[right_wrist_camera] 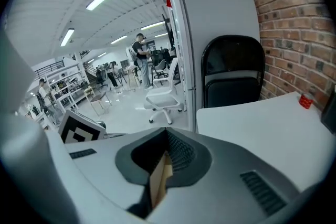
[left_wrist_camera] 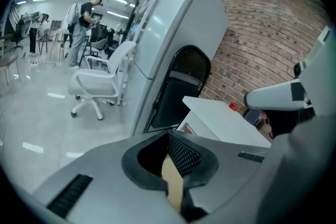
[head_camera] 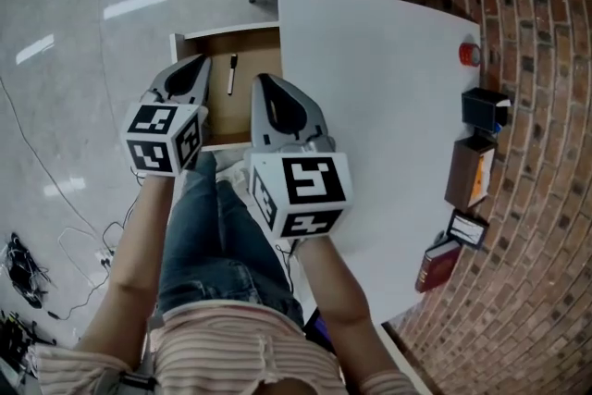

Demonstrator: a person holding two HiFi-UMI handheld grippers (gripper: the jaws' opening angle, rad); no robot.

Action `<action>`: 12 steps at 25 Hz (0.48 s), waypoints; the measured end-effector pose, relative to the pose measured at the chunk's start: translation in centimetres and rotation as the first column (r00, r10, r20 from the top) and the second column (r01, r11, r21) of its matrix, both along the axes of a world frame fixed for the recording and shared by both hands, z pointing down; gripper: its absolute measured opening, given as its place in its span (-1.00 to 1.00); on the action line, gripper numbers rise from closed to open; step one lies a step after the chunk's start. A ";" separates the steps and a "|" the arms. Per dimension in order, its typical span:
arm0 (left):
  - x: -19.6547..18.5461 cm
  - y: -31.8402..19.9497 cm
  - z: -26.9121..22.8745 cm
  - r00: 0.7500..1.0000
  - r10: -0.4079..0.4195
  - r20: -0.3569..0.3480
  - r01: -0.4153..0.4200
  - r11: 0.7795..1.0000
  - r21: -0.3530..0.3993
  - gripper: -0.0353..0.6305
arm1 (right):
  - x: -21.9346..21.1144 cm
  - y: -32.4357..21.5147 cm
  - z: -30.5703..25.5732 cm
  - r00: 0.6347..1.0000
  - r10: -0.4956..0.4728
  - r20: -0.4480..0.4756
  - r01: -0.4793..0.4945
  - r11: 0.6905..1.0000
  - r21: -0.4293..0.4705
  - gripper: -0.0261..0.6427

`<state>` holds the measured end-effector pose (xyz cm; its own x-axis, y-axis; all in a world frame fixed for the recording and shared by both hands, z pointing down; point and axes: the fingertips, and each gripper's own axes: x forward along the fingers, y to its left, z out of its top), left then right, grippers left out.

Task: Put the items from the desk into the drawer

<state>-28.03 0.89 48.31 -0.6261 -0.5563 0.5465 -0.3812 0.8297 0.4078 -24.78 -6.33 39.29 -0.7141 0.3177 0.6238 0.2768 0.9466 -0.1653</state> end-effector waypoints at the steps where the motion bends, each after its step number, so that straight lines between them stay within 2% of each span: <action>1: 0.1 0.1 -1.2 1.000 0.003 0.022 -0.003 1.000 -0.001 -0.87 | 0.1 -0.2 -0.7 1.000 0.009 0.015 -0.009 1.000 -0.013 -0.87; 7: 0.9 0.6 -7.8 0.988 0.008 0.152 -0.009 1.000 0.007 -0.87 | 0.7 -2.2 -4.6 0.992 0.056 0.109 -0.049 0.997 -0.067 -0.87; 12: 1.3 0.7 -11.8 0.975 -0.009 0.223 0.004 1.000 0.026 -0.87 | 1.3 -3.9 -7.0 0.982 0.083 0.169 -0.068 0.993 -0.094 -0.87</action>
